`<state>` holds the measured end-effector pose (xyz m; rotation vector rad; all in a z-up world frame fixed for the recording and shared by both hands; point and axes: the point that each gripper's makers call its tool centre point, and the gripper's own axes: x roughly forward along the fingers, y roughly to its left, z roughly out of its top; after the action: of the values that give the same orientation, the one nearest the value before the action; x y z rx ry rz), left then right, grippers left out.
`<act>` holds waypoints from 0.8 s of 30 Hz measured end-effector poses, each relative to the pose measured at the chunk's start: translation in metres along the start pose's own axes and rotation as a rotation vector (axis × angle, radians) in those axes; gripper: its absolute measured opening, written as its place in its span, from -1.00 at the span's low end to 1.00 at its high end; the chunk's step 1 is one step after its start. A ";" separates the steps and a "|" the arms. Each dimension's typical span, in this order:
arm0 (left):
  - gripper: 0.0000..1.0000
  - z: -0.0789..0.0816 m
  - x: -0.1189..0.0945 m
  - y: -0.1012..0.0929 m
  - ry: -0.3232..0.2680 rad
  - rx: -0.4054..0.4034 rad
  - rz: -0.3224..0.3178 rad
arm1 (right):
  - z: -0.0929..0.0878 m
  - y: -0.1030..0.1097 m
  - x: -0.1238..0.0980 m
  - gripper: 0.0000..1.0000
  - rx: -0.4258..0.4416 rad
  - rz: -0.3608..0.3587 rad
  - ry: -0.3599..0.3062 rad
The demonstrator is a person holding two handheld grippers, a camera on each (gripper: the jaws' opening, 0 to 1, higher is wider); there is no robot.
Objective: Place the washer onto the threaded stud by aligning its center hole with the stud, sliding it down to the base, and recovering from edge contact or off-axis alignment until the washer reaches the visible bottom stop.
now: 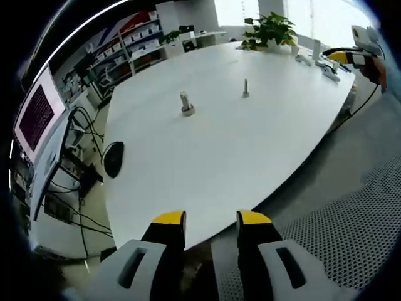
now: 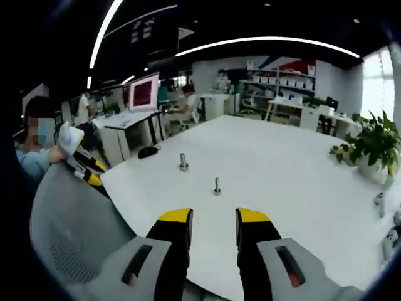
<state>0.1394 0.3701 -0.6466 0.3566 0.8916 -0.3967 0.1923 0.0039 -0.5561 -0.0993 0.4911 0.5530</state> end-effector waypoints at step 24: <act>-0.40 0.011 -0.002 -0.005 -0.056 0.038 -0.014 | -0.041 0.027 -0.002 -0.47 0.069 -0.028 0.042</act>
<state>0.1429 0.3616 -0.6392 0.3722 0.8331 -0.4353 0.1589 0.0171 -0.5903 -0.0519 0.5483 0.5067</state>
